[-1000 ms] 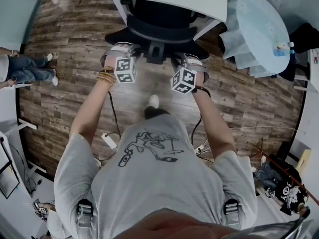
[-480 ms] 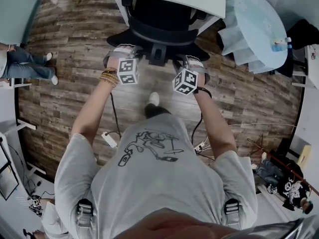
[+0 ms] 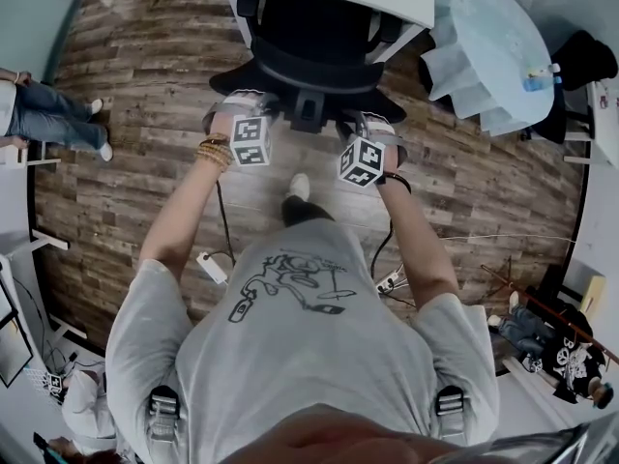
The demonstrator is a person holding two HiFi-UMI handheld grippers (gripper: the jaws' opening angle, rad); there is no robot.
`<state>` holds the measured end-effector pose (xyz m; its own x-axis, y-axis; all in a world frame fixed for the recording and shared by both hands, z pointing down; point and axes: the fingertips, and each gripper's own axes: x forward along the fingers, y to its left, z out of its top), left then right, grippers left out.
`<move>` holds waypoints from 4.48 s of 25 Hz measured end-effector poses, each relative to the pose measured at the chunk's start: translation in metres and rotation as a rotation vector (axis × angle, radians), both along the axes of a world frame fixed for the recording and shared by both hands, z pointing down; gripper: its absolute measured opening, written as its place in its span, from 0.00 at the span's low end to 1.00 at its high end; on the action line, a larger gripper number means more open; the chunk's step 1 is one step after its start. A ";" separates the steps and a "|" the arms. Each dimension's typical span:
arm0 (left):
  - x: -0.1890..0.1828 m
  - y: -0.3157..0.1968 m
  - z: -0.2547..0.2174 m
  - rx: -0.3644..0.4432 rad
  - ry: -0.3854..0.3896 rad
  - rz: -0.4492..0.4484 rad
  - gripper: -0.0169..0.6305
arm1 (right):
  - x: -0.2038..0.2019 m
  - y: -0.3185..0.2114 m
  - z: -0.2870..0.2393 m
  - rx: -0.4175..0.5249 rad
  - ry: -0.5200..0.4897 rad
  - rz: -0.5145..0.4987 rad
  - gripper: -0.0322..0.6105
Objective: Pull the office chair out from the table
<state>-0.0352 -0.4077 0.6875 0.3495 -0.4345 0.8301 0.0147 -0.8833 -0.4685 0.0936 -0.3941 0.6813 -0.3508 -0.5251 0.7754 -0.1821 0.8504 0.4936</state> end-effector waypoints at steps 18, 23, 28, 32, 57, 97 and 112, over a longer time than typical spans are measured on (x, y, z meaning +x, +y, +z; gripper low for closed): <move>-0.018 0.122 0.002 -0.008 -0.042 0.037 0.16 | -0.018 0.121 0.001 0.000 -0.011 0.018 0.21; -0.029 0.146 0.002 -0.007 -0.067 0.028 0.16 | -0.029 0.148 0.000 0.000 -0.011 0.036 0.21; -0.038 0.180 0.002 -0.007 -0.066 0.024 0.17 | -0.039 0.182 0.000 0.000 -0.015 0.047 0.21; -0.041 0.208 0.001 -0.013 -0.059 0.034 0.17 | -0.041 0.210 -0.001 -0.001 -0.010 0.055 0.21; -0.063 0.357 -0.003 -0.020 -0.059 0.049 0.17 | -0.064 0.360 -0.003 -0.030 -0.002 0.088 0.21; -0.051 0.522 -0.007 -0.024 -0.041 0.016 0.17 | -0.051 0.522 -0.007 -0.055 -0.024 0.083 0.22; -0.056 0.557 -0.009 -0.037 -0.035 0.011 0.17 | -0.057 0.560 -0.010 -0.076 -0.025 0.061 0.21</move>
